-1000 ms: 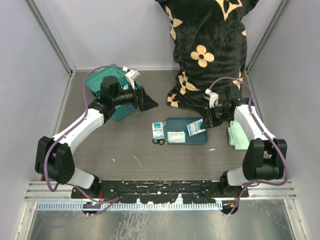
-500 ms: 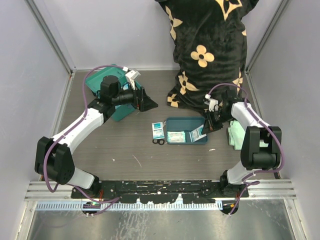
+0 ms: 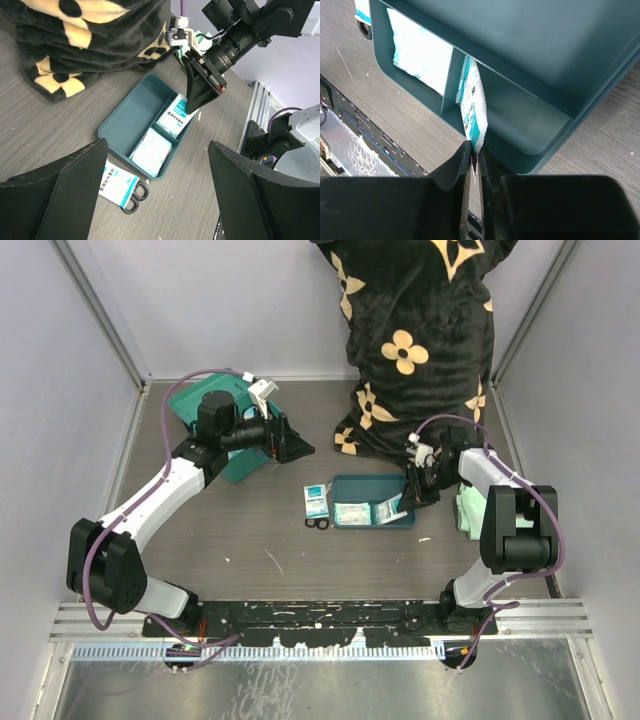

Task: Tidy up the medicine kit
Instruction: Place the medical item at the medicine box compartment.

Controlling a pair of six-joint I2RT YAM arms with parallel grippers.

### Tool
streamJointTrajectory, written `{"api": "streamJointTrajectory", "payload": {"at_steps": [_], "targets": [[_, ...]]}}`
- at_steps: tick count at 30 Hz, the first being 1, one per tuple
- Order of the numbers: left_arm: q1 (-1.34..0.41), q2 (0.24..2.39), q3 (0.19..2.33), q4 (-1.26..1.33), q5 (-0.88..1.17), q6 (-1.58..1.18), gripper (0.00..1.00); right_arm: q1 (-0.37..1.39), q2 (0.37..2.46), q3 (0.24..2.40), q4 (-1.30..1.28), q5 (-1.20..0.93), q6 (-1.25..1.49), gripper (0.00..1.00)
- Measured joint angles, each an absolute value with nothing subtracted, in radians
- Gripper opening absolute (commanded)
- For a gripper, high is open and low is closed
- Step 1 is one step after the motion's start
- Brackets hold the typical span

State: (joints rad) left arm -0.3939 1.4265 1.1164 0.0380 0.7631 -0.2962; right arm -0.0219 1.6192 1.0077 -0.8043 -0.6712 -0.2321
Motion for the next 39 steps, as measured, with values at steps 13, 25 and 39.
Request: {"api": "streamJointTrajectory", "payload": {"at_steps": [13, 25, 39], "targets": [[-0.392, 1.426, 1.116, 0.030, 0.763, -0.278, 0.85, -0.022, 1.604, 0.992, -0.786, -0.595, -0.230, 0.53], [-0.392, 1.419, 1.116, 0.010, 0.762, -0.262, 0.85, -0.022, 1.577, 0.993, -0.808, -0.522, -0.234, 0.60], [-0.392, 1.408, 1.117, -0.039, 0.733, -0.197, 0.86, -0.022, 1.480, 1.049, -0.810, -0.484, -0.260, 0.59]]}}
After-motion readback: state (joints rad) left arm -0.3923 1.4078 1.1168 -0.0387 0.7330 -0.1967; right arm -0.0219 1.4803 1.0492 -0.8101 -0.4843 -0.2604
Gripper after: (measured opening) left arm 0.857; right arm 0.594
